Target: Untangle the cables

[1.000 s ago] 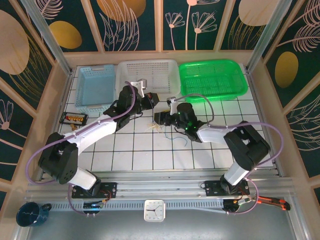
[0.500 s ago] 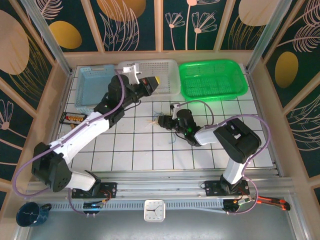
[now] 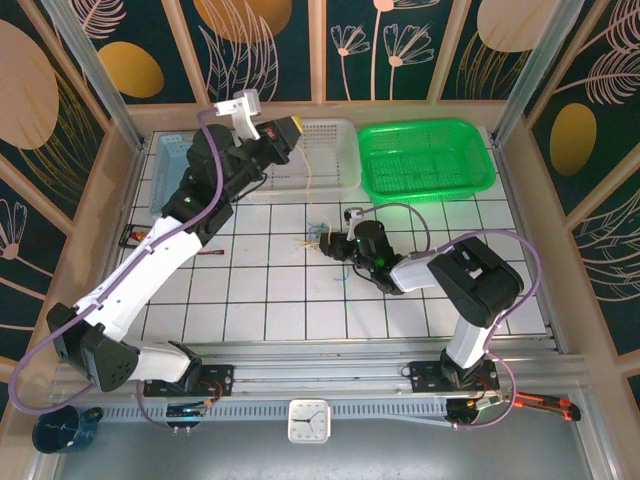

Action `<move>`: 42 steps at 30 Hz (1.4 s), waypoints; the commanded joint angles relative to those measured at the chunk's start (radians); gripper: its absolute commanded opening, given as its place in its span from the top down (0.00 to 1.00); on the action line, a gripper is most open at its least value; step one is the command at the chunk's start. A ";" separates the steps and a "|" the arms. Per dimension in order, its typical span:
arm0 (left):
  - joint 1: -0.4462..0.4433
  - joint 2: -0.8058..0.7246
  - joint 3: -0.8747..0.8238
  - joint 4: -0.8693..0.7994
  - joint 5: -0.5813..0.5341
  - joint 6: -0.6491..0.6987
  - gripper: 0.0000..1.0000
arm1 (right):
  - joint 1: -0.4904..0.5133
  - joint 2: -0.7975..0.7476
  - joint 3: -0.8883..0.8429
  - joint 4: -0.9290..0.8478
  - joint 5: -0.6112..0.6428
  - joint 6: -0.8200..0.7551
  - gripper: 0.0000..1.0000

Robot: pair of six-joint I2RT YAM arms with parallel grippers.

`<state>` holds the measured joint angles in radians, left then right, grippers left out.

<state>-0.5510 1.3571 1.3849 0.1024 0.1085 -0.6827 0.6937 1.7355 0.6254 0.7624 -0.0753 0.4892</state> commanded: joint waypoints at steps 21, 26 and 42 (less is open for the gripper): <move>0.527 0.096 0.020 -0.096 -0.208 0.214 1.00 | -0.020 -0.434 0.021 -0.361 0.006 -0.012 0.38; 0.589 0.185 0.016 -0.061 -0.210 0.203 1.00 | -0.022 -0.527 -0.010 -0.434 0.017 -0.006 0.38; 0.650 0.396 0.061 -0.112 -0.249 0.264 0.16 | -0.022 -0.705 -0.090 -0.564 0.020 0.011 0.37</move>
<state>0.0937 1.7454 1.3956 0.0059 -0.1429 -0.4408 0.6758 1.0386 0.5495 0.2188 -0.0532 0.4885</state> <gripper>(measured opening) 0.769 0.626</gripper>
